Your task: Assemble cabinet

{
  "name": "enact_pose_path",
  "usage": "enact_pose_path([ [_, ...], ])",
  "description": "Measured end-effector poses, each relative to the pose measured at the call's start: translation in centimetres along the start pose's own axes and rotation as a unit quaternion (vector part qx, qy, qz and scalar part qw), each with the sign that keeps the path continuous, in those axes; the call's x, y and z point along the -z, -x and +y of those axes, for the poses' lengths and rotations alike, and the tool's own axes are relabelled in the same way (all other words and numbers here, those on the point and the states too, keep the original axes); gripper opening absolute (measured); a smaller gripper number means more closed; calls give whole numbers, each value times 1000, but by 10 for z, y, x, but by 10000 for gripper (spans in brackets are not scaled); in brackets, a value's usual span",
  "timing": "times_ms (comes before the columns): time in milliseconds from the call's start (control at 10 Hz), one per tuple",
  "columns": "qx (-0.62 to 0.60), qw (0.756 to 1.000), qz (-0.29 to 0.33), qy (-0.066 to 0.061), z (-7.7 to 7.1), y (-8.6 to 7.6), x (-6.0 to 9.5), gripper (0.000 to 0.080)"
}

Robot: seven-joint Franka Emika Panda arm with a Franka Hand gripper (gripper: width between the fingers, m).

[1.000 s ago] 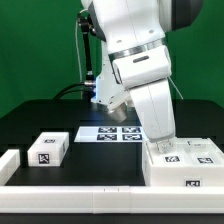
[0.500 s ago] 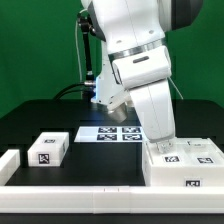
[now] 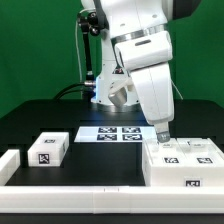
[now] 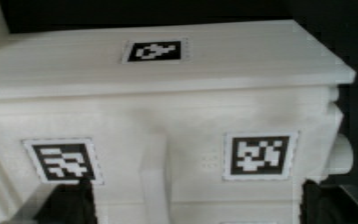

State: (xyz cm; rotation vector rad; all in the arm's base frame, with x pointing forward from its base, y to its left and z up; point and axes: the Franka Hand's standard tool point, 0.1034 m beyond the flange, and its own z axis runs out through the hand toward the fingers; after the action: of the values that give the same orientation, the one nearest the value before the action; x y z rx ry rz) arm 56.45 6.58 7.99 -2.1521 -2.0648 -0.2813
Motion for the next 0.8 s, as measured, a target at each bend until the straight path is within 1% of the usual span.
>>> enact_pose_path([
  [100,1,1000,0,-1,-1,1,-1,619],
  [200,0,1000,0,-2,-1,1,-1,643],
  [600,-4,1000,0,-2,-2,1,-2,649],
  [700,-28,1000,-5,8,-9,-2,0,649],
  [800,-44,999,-9,15,-22,-7,1,649],
])
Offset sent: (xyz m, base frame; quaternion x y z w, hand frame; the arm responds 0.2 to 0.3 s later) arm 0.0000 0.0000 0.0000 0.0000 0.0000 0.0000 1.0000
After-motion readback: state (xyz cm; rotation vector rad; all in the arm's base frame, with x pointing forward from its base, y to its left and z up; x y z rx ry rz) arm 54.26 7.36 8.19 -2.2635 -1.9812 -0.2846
